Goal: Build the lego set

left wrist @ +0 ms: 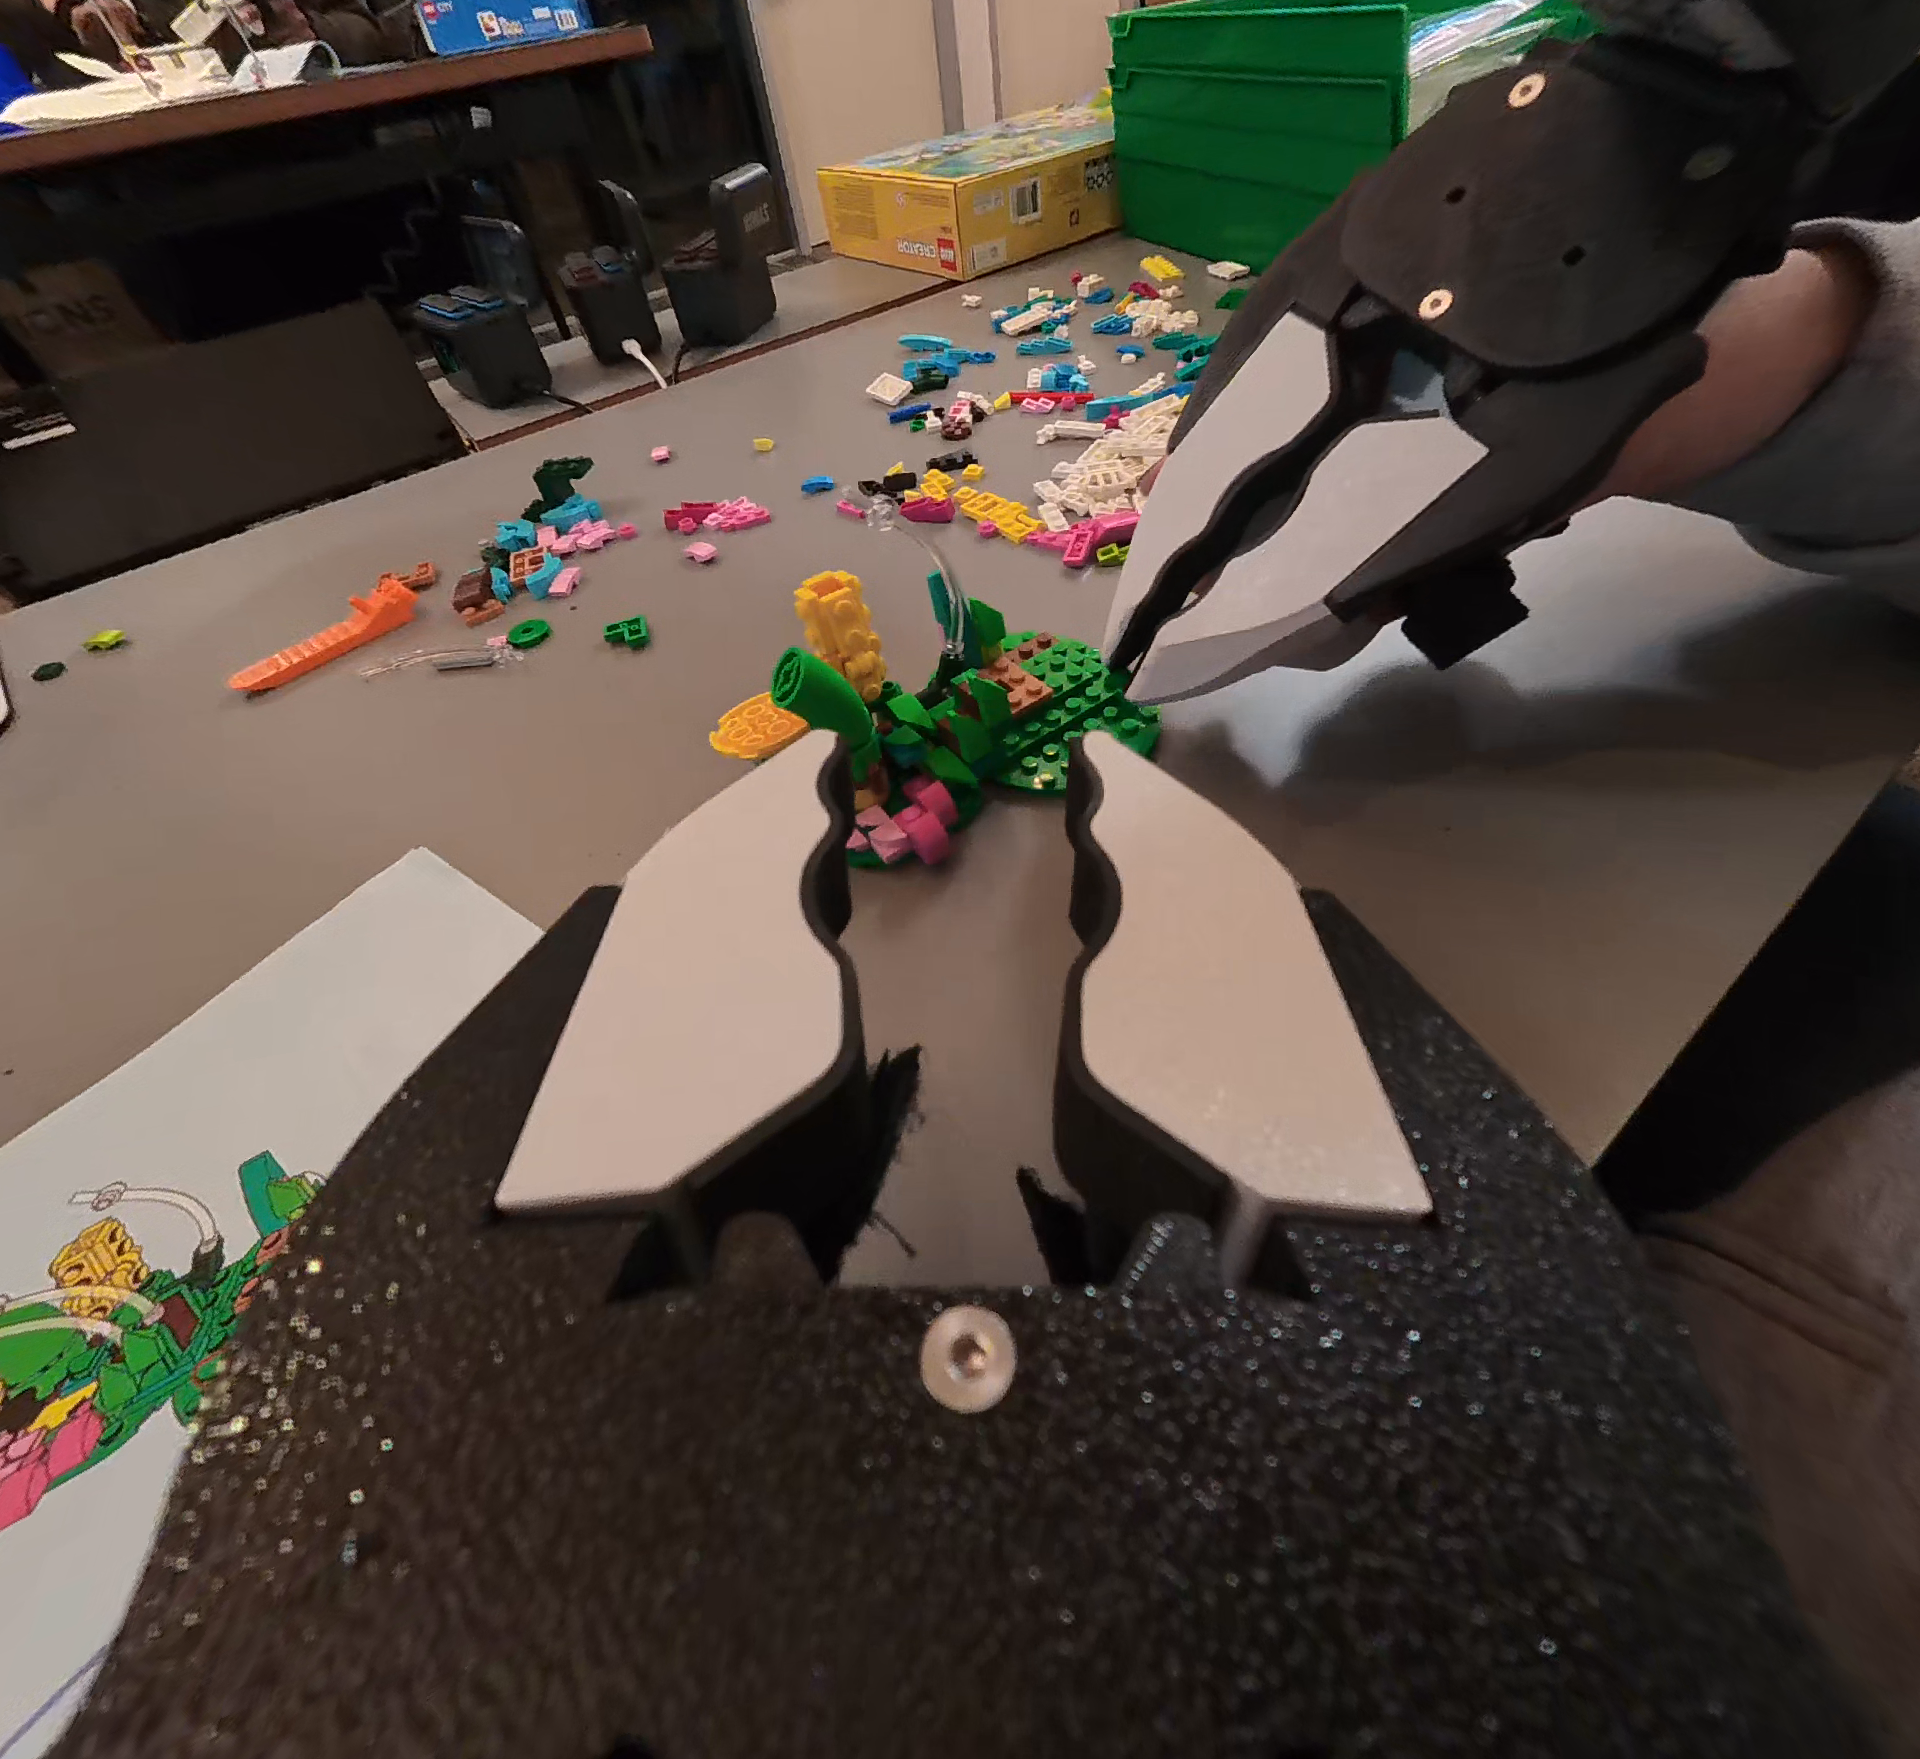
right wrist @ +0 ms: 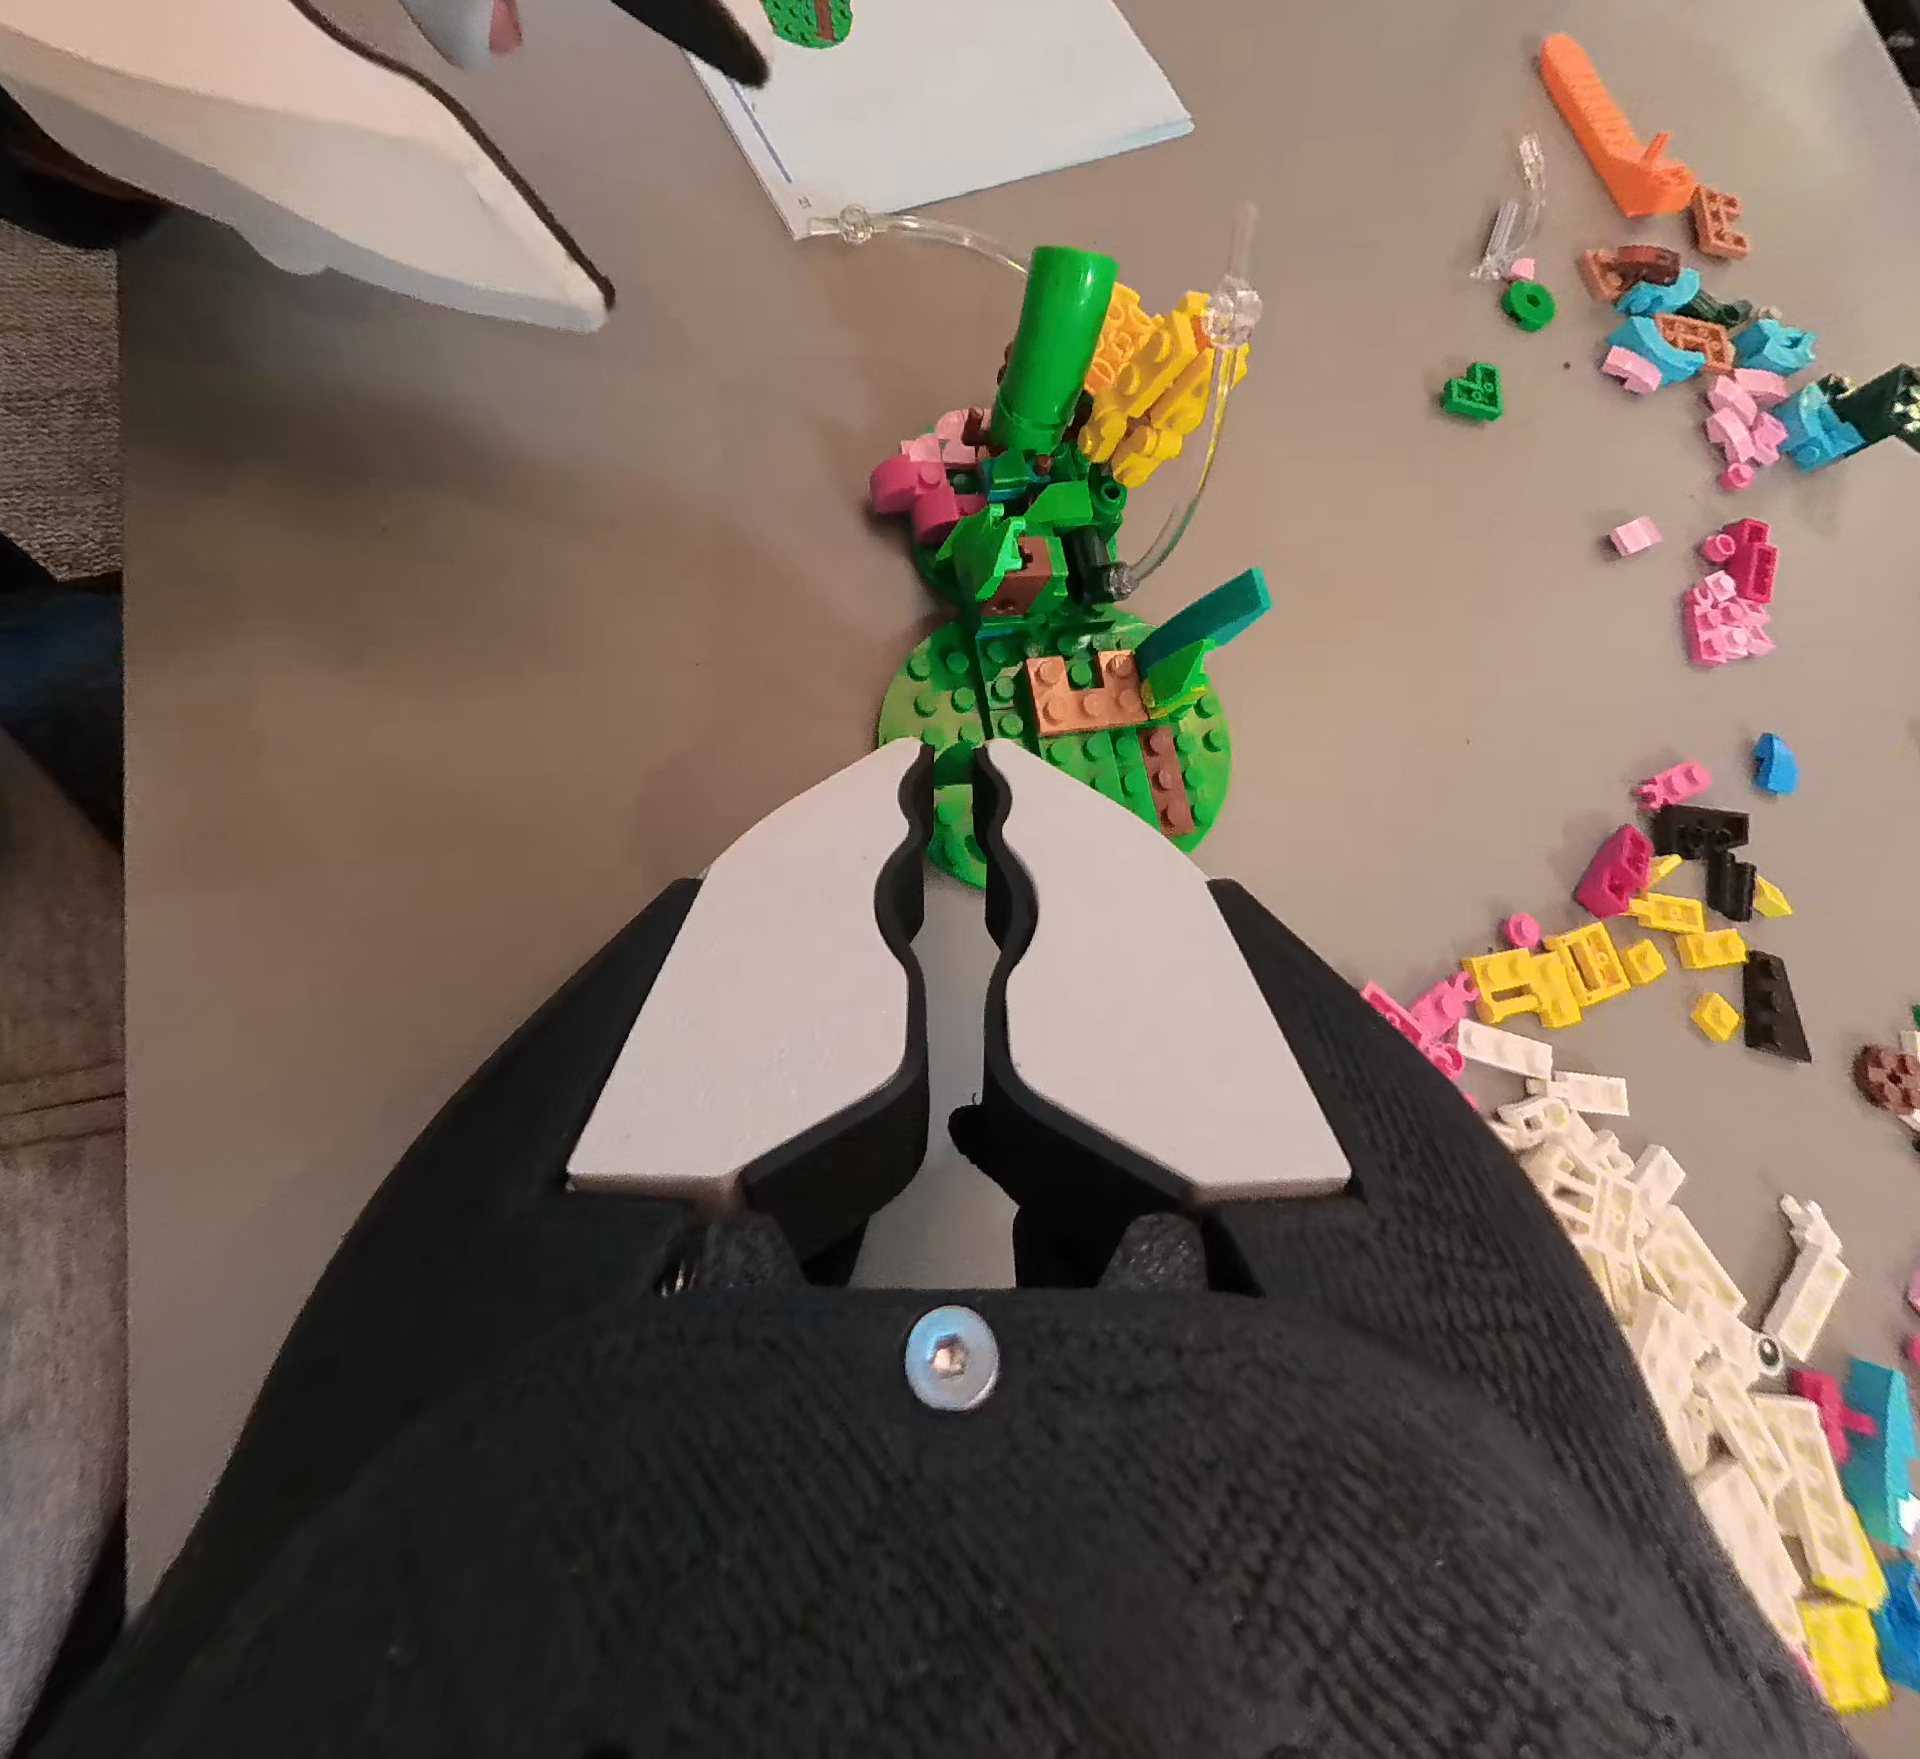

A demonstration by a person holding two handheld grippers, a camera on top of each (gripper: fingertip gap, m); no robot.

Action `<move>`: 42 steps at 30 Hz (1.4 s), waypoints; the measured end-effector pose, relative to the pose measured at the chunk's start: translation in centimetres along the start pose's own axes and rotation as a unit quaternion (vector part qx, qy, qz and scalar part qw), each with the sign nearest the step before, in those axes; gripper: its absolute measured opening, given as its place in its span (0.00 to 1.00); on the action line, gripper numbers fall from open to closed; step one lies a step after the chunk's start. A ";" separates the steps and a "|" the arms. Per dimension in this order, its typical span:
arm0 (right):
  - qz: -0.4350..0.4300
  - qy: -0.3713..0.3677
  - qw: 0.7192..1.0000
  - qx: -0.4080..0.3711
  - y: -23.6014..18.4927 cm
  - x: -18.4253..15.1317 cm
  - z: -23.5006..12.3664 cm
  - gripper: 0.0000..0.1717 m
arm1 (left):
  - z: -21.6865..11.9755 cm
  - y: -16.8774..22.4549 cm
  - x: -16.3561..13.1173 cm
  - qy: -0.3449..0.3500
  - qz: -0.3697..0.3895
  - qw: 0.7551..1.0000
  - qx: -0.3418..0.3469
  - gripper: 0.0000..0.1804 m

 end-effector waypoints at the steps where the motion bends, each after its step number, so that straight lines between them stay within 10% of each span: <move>1: 0.000 0.000 1.000 0.000 0.0 0.0 0.1 0.03 | 0.0 0.0 0.0 0.001 -0.003 1.000 0.001 0.22; 42: -0.051 -0.002 0.999 -0.010 -0.2 0.7 3.1 0.03 | 0.5 0.3 -0.1 -0.018 0.013 1.000 -0.018 0.17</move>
Point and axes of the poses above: each gripper's, where its closed fingertips meet, z out along the fingers, x out of its top, y = z × x across the jaws, the point moved 10 cm from there along -z, back along the fingers, and after that the axes turned 11 degrees about z, right-handed, at the moved point
